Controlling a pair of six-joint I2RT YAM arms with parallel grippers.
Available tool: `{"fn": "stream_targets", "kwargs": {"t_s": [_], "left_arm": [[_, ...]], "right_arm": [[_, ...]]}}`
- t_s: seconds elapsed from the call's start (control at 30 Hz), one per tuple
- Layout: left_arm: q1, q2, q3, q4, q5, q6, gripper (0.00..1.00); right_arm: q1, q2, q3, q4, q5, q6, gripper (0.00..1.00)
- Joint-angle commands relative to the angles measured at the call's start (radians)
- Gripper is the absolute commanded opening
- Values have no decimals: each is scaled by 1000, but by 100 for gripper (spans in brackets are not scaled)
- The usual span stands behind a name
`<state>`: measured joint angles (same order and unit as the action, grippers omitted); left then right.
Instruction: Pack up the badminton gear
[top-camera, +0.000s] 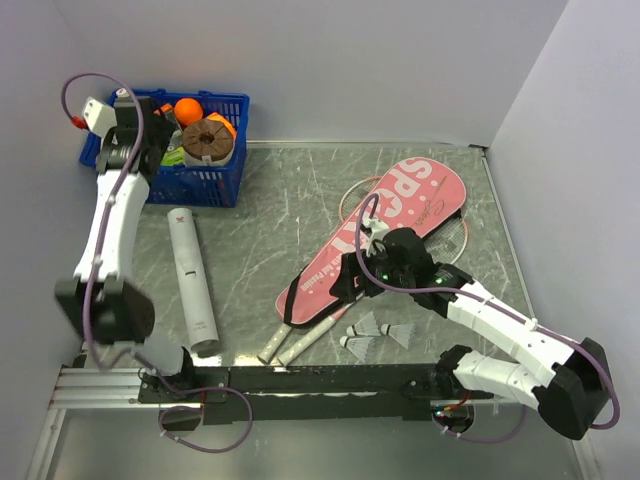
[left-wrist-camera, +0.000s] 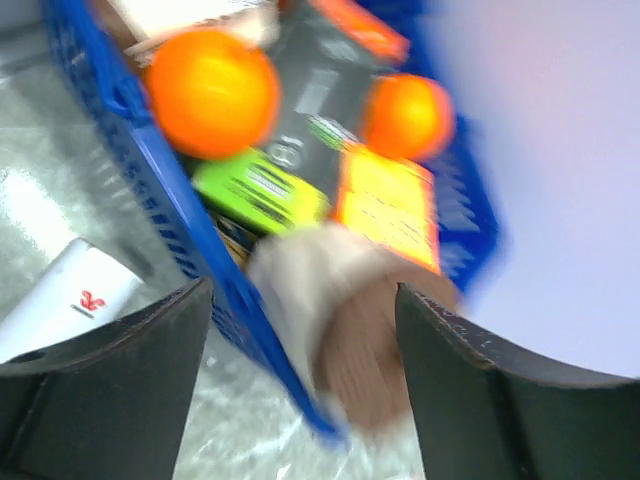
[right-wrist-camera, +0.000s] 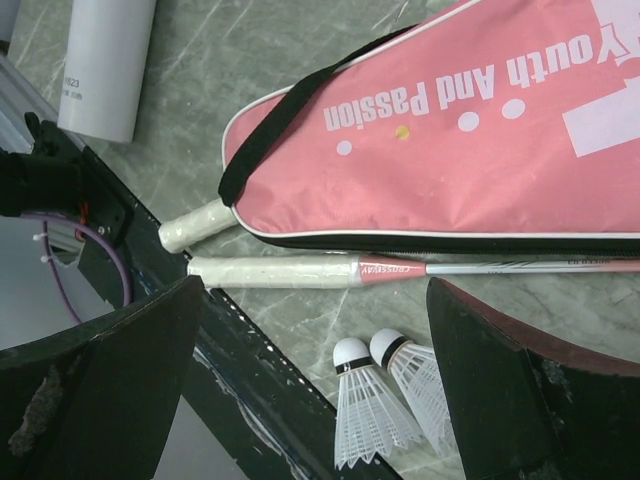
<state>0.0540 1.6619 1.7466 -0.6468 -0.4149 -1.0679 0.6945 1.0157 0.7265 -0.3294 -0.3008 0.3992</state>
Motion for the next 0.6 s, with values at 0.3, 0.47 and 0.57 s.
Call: {"fn": "stream_targets", "kwargs": {"t_s": [0.3,0.47,0.57], "left_arm": [[-89,-559,-492,10,83,508,97],[-91,-564,-602,-25,67,575,97],[-91,-577,-682,32,73,611,97]], "right_arm": [[11,-83,-21,53,-23,9,100],[13,-88,-32,59,-32,10,100],[16,-92,-38,64,-29,9,100]]}}
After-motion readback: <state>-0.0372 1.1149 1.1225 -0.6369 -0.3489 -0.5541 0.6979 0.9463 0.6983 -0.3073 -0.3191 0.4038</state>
